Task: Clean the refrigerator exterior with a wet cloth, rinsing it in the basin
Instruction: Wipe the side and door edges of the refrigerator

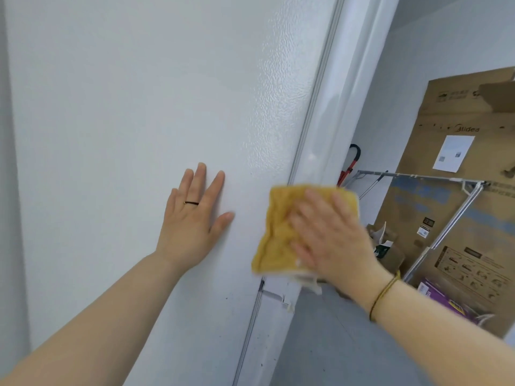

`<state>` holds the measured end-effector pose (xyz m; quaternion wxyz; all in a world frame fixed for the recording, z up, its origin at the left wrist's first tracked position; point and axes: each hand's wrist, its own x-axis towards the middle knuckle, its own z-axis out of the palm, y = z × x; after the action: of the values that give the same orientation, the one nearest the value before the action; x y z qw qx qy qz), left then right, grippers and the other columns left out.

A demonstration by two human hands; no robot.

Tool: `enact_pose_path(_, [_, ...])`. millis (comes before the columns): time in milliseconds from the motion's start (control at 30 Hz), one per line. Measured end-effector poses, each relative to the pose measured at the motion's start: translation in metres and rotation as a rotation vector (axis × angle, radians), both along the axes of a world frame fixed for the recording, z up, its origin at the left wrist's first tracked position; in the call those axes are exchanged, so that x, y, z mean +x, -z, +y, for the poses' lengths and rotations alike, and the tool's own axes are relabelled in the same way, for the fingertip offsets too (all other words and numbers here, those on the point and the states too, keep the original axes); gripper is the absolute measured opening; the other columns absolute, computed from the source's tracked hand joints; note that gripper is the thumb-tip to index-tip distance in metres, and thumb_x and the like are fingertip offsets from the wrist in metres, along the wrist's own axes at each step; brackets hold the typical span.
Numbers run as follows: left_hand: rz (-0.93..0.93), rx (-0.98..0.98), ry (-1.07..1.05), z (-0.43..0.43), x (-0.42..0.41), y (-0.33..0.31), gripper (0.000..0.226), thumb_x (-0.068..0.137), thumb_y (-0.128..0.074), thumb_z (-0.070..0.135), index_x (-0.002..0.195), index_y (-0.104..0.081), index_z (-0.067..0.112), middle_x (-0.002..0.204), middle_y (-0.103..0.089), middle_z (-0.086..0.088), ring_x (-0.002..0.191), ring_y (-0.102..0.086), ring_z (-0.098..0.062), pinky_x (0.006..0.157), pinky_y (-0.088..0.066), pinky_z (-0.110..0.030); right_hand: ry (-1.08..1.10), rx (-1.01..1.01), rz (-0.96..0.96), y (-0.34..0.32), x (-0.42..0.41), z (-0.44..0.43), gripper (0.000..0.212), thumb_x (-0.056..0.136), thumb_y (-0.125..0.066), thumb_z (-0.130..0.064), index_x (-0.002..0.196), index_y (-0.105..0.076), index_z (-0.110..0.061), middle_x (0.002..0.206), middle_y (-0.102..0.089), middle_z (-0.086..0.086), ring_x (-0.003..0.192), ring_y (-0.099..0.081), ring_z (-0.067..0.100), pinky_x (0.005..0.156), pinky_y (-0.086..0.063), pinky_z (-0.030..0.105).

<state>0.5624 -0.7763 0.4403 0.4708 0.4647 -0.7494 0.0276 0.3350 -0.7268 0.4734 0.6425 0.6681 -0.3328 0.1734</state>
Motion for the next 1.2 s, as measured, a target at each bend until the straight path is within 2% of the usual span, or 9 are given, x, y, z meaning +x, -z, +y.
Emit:
enact_pose_path(100, [0.018, 0.010, 0.007, 0.000, -0.001, 0.001, 0.071, 0.068, -0.005, 0.066, 0.127, 0.019, 0.034, 0.134, 0.026, 0.020, 0.127, 0.021, 0.004, 0.112, 0.007, -0.030, -0.001, -0.086, -0.248, -0.033, 0.022, -0.008, 0.032, 0.093, -0.036, -0.031, 0.111, -0.050, -0.008, 0.115, -0.065, 0.013, 0.121, -0.037, 0.028, 0.111, -0.010, 0.040])
enact_pose_path(200, [0.053, 0.019, 0.023, -0.002, -0.002, 0.002, 0.068, 0.069, -0.004, 0.065, 0.127, 0.017, 0.037, 0.133, 0.025, 0.023, 0.125, 0.022, 0.007, 0.111, 0.009, -0.028, 0.075, -0.025, -0.402, -0.021, 0.051, -0.012, 0.051, 0.086, -0.036, -0.039, 0.125, -0.046, -0.007, 0.131, -0.054, 0.015, 0.126, -0.030, 0.029, 0.112, -0.003, 0.041])
enact_pose_path(367, [0.076, 0.051, 0.074, -0.002, -0.001, 0.001, 0.058, 0.078, -0.012, 0.059, 0.127, 0.013, 0.040, 0.132, 0.022, 0.026, 0.133, 0.018, 0.003, 0.110, 0.010, -0.024, 0.263, 0.289, 0.016, 0.076, 0.052, -0.005, 0.070, 0.076, -0.047, -0.047, 0.134, -0.033, -0.009, 0.142, -0.040, 0.006, 0.134, -0.021, 0.032, 0.114, 0.007, 0.044])
enact_pose_path(467, [0.061, 0.054, 0.091, -0.001, 0.005, 0.004, 0.062, 0.071, -0.005, 0.064, 0.126, 0.014, 0.043, 0.130, 0.024, 0.029, 0.127, 0.020, 0.008, 0.107, 0.012, -0.019, 0.267, 0.363, 0.119, 0.107, 0.028, 0.004, 0.051, 0.088, -0.035, -0.030, 0.135, -0.029, -0.009, 0.143, -0.027, 0.004, 0.141, 0.004, 0.036, 0.116, 0.007, 0.043])
enact_pose_path(567, [0.055, 0.074, 0.094, 0.003, 0.007, 0.010, 0.065, 0.066, -0.004, 0.066, 0.125, 0.014, 0.043, 0.129, 0.024, 0.028, 0.125, 0.020, 0.009, 0.109, 0.010, -0.022, 0.176, 0.293, 0.077, 0.082, 0.017, 0.007, 0.042, 0.097, -0.010, -0.015, 0.128, -0.038, -0.010, 0.137, -0.048, 0.004, 0.134, -0.024, 0.031, 0.117, 0.004, 0.040])
enact_pose_path(767, [0.089, 0.015, 0.075, 0.003, -0.001, 0.024, 0.071, 0.073, -0.012, 0.062, 0.136, 0.002, 0.032, 0.138, 0.014, 0.017, 0.131, 0.011, -0.002, 0.112, 0.000, -0.031, -0.210, 0.104, -0.153, 0.001, -0.003, 0.008, 0.025, 0.084, -0.044, -0.016, 0.109, -0.049, -0.011, 0.120, -0.045, 0.006, 0.119, -0.039, 0.028, 0.114, -0.014, 0.038])
enact_pose_path(967, [0.069, -0.097, 0.033, 0.004, -0.007, 0.060, 0.066, 0.090, -0.021, 0.058, 0.139, -0.035, 0.015, 0.144, -0.011, -0.001, 0.138, -0.012, -0.020, 0.108, -0.015, -0.037, -0.224, 0.238, -0.147, 0.087, 0.007, 0.005, 0.021, 0.088, -0.031, -0.020, 0.087, -0.051, -0.016, 0.086, -0.069, 0.001, 0.109, -0.049, 0.022, 0.117, -0.010, 0.037])
enact_pose_path(1100, [-0.024, -0.067, 0.013, 0.010, 0.000, 0.096, 0.061, 0.093, -0.013, 0.056, 0.135, -0.033, 0.017, 0.143, -0.025, -0.010, 0.132, -0.020, -0.025, 0.103, -0.023, -0.046, -0.188, 0.308, -0.071, 0.119, 0.004, 0.008, 0.020, 0.088, -0.030, -0.019, 0.085, -0.051, -0.018, 0.080, -0.070, -0.003, 0.107, -0.050, 0.019, 0.117, -0.011, 0.035])
enact_pose_path(1200, [-0.011, 0.032, 0.034, 0.018, 0.000, 0.109, 0.077, 0.084, -0.004, 0.069, 0.141, -0.022, 0.021, 0.145, -0.009, 0.001, 0.137, -0.013, -0.015, 0.108, -0.017, -0.036, -0.219, 0.273, 0.003, 0.112, -0.004, 0.003, 0.020, 0.089, -0.031, -0.019, 0.088, -0.052, -0.018, 0.082, -0.071, -0.004, 0.106, -0.050, 0.019, 0.115, -0.013, 0.035])
